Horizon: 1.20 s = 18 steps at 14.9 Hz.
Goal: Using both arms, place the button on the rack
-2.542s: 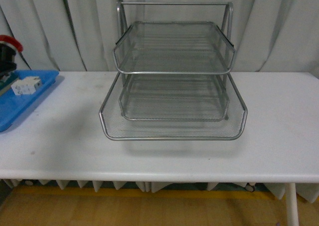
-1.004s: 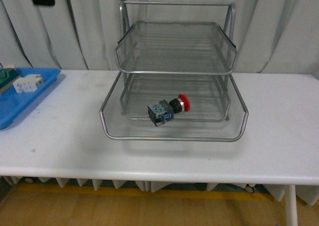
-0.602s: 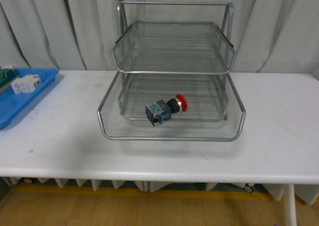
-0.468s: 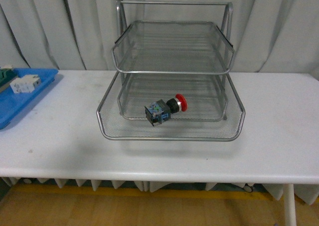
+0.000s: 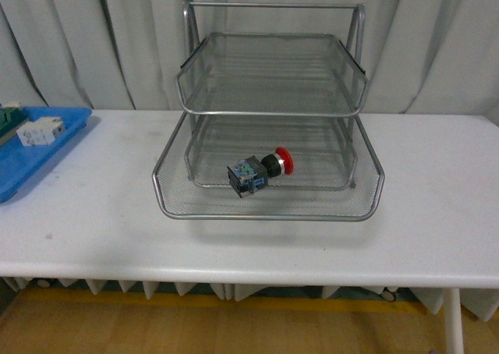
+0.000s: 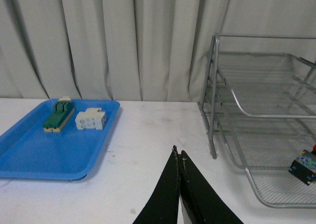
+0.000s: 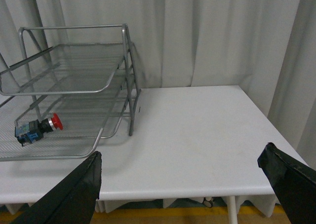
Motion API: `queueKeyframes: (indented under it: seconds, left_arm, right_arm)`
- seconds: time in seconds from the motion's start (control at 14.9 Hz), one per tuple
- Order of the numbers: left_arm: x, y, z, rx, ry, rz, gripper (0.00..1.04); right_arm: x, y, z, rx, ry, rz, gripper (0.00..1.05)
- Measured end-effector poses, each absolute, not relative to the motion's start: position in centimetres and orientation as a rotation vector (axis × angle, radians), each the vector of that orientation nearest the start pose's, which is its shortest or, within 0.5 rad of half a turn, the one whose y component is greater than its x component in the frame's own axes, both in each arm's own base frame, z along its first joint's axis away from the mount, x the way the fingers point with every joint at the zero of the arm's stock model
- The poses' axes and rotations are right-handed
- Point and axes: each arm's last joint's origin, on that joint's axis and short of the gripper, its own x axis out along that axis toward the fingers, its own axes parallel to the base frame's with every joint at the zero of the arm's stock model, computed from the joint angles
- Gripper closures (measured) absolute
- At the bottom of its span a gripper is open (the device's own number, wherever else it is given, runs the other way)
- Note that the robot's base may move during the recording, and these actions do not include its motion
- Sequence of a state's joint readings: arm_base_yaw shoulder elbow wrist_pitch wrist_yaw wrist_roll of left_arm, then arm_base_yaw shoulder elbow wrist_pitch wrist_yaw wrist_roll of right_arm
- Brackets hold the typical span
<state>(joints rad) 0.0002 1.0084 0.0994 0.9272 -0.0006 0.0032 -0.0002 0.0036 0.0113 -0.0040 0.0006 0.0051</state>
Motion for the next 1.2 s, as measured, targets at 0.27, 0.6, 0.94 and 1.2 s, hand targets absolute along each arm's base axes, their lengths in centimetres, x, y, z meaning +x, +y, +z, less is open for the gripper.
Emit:
queueKeyframes:
  seconds: [0.27, 0.6, 0.94, 1.2]
  left_arm:
    - [15.2, 0.0, 16.5, 0.003, 0.004, 0.000, 1.03]
    - [13.4, 0.0, 16.6, 0.003, 0.003, 0.000, 1.03]
    - [12.2, 0.0, 16.9, 0.003, -0.008, -0.001, 1.03]
    - [11.5, 0.0, 17.0, 0.003, -0.011, -0.001, 1.03]
  right_arm:
    - [9.7, 0.0, 16.7, 0.005, -0.004, -0.001, 0.06]
    - [9.7, 0.0, 16.7, 0.005, -0.004, -0.001, 0.06]
    - [9.7, 0.0, 16.7, 0.005, -0.004, -0.001, 0.06]
    - [9.7, 0.0, 16.7, 0.005, -0.004, -0.001, 0.06]
